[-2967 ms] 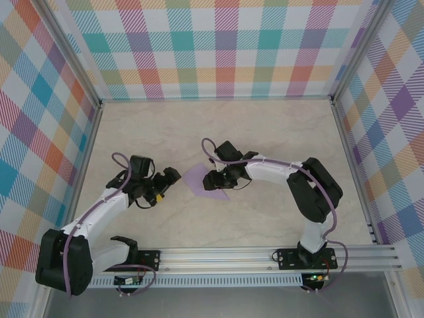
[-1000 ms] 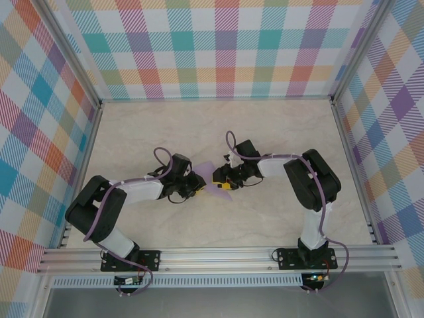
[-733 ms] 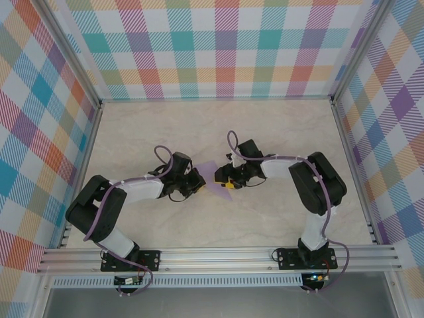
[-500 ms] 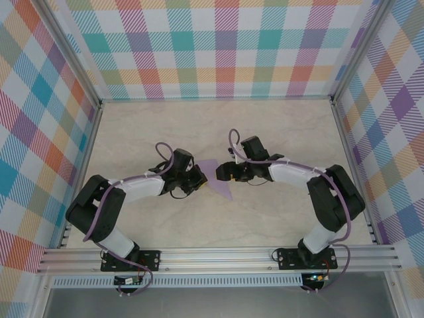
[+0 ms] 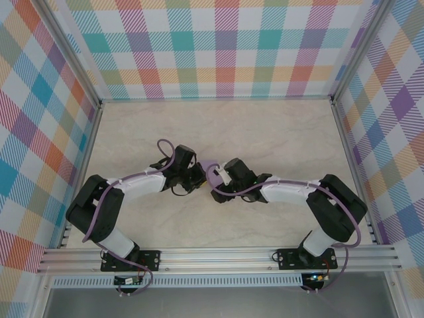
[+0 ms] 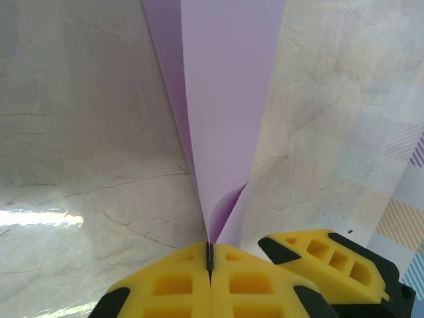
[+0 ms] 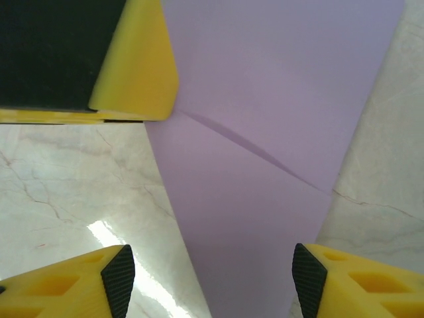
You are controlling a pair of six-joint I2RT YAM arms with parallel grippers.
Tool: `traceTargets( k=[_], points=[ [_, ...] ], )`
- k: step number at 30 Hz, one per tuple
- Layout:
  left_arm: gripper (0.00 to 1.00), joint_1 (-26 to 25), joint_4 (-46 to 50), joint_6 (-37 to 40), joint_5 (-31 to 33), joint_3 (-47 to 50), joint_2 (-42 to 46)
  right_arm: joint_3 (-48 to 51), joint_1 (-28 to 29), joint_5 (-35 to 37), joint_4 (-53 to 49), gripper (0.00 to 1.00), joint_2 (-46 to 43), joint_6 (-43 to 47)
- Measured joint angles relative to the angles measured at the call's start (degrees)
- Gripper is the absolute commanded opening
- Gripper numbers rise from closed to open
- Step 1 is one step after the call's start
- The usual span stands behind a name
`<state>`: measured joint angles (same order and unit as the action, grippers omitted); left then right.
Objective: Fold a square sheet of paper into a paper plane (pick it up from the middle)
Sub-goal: Fold the wing for the fifth time at the center of the table.
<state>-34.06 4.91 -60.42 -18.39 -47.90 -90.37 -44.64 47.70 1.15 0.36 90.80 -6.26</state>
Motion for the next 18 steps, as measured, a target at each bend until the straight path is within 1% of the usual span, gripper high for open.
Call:
traceTargets(
  k=[2,7,11,15,18],
  points=[
    [0.0,0.0,0.2,0.0,0.0,0.0,0.0,0.1,0.7,1.5,1.8,0.57,0.5,1.8],
    [0.0,0.0,1.1,0.0,0.0,0.0,0.0,1.5,2.7,4.8,8.0,0.51,3.1,6.3],
    [0.0,0.0,1.2,0.0,0.0,-0.2,0.0,1.6,3.6,6.4,10.6,0.49,5.6,8.7],
    [0.0,0.0,1.2,0.0,0.0,-0.5,0.0,1.9,3.7,8.4,13.4,0.45,6.3,9.7],
    [0.0,0.0,1.2,0.0,0.0,-0.7,0.0,2.2,3.7,9.4,14.7,0.36,6.3,10.1]
  ],
)
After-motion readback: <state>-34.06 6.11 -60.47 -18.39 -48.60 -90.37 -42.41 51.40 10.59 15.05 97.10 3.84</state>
